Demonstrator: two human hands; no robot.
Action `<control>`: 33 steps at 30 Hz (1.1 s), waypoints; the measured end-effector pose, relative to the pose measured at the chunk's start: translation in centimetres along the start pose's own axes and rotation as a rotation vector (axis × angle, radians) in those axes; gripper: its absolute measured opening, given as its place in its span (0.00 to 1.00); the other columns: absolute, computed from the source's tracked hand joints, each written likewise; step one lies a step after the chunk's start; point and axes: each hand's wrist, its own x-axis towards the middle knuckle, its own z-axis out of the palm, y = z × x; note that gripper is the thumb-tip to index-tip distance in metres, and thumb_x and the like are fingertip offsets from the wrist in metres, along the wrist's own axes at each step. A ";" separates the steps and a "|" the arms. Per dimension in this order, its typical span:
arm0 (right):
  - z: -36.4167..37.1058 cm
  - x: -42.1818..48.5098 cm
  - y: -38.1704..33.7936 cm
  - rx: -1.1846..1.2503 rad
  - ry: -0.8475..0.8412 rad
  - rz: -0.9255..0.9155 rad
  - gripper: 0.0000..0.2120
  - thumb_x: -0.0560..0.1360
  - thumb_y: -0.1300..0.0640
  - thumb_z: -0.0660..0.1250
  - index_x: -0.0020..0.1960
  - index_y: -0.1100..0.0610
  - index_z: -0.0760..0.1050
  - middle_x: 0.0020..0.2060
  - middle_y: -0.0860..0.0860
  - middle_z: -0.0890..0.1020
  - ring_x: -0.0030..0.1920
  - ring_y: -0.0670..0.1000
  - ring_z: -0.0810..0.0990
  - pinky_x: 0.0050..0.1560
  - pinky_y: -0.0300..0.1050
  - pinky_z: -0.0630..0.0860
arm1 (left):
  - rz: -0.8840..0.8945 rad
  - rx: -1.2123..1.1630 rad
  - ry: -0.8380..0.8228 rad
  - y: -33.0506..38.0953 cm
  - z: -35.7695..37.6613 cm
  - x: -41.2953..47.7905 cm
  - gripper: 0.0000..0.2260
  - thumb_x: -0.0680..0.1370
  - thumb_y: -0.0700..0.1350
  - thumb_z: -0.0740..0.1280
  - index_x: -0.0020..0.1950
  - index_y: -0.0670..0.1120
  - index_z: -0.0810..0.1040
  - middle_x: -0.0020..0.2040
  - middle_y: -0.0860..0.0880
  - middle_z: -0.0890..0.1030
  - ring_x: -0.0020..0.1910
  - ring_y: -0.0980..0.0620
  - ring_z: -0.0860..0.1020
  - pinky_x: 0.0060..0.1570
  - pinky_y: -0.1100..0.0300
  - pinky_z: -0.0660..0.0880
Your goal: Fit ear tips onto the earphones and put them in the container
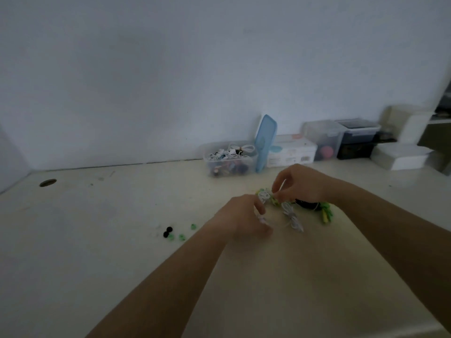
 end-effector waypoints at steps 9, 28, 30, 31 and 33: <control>2.6 -3.2 -0.4 -0.153 -0.041 0.279 0.14 0.71 0.50 0.74 0.41 0.61 0.78 0.31 0.55 0.84 0.31 0.52 0.84 0.32 0.47 0.83 | 0.060 -0.094 0.165 -0.4 1.3 -1.5 0.06 0.71 0.42 0.73 0.46 0.52 0.81 0.39 0.57 0.76 0.38 0.59 0.76 0.37 0.71 0.68; 4.1 -3.5 -5.2 0.917 -0.060 0.078 0.10 0.78 0.62 0.69 0.57 0.64 0.78 0.43 0.56 0.81 0.38 0.50 0.81 0.40 0.43 0.81 | -0.044 -0.362 0.142 -2.5 -0.2 -7.1 0.16 0.73 0.36 0.66 0.57 0.51 0.75 0.55 0.50 0.81 0.49 0.53 0.78 0.45 0.61 0.74; 4.2 -3.3 -6.1 1.035 -0.093 0.051 0.07 0.77 0.64 0.68 0.54 0.66 0.80 0.39 0.55 0.80 0.36 0.49 0.80 0.41 0.43 0.81 | -0.022 -0.427 0.144 -2.5 -0.1 -7.7 0.19 0.72 0.39 0.69 0.60 0.53 0.72 0.57 0.52 0.78 0.49 0.53 0.77 0.52 0.56 0.76; 4.2 -3.2 -6.6 1.093 -0.103 0.051 0.06 0.77 0.65 0.67 0.52 0.66 0.80 0.37 0.55 0.80 0.35 0.50 0.80 0.40 0.43 0.82 | -0.004 -0.449 0.161 -2.5 -0.1 -8.0 0.18 0.72 0.41 0.70 0.59 0.54 0.71 0.57 0.52 0.78 0.50 0.53 0.77 0.54 0.54 0.76; 4.2 -3.0 -7.4 1.193 -0.131 0.045 0.04 0.77 0.65 0.66 0.50 0.65 0.79 0.34 0.56 0.79 0.34 0.50 0.80 0.38 0.41 0.81 | 0.016 -0.519 0.191 -2.4 -0.3 -8.5 0.12 0.74 0.45 0.70 0.57 0.51 0.74 0.56 0.50 0.80 0.50 0.52 0.79 0.55 0.52 0.77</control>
